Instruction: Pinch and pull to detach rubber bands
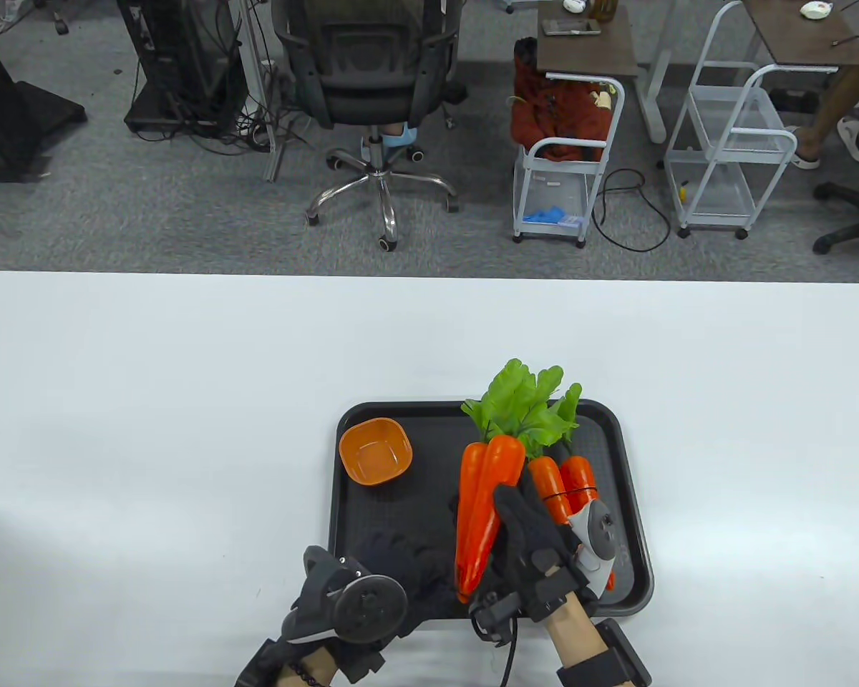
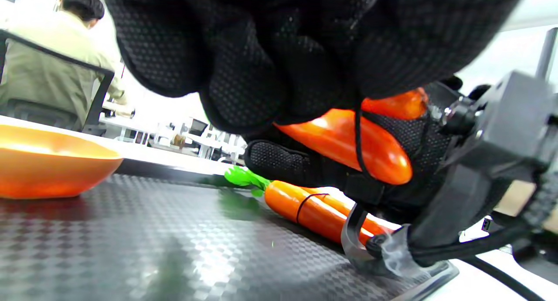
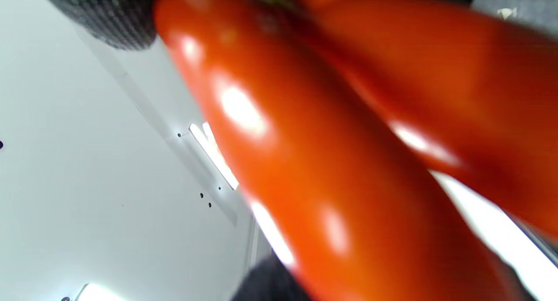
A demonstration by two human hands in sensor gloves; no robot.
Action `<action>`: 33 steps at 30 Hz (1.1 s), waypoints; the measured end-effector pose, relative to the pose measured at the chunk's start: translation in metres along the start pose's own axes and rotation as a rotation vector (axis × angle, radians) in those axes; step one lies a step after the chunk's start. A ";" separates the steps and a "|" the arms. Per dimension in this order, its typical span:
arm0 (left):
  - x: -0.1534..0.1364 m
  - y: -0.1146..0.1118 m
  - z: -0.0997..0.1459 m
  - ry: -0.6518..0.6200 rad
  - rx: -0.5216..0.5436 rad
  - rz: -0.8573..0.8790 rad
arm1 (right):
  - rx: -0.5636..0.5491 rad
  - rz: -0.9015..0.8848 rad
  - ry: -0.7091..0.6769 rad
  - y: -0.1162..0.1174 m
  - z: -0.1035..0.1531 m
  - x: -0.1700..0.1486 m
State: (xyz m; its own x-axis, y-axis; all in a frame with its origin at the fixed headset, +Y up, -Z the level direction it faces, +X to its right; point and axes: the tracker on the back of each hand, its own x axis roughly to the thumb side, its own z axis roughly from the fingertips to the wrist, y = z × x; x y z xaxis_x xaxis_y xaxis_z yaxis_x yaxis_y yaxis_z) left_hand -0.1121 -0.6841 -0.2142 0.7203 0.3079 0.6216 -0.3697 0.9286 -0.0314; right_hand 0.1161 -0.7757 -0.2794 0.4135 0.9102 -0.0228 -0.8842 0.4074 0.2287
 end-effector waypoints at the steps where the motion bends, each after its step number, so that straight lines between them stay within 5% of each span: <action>1: -0.003 0.003 0.001 0.008 -0.007 0.020 | -0.006 -0.003 -0.005 -0.001 0.000 0.000; 6: -0.023 0.018 0.007 0.079 -0.030 0.122 | -0.036 -0.033 -0.019 -0.002 0.000 0.002; 20: -0.092 0.045 0.036 0.500 0.099 -0.005 | 0.003 0.041 0.003 -0.001 0.000 0.002; 33: -0.140 0.030 0.047 0.775 0.031 -0.064 | 0.036 0.087 0.013 0.005 0.000 0.003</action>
State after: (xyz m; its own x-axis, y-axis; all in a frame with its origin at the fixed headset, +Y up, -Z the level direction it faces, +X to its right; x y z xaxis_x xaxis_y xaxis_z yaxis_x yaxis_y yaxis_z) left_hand -0.2518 -0.7088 -0.2652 0.9412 0.3215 -0.1040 -0.3217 0.9467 0.0155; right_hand 0.1133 -0.7715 -0.2781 0.3321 0.9431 -0.0142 -0.9081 0.3238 0.2656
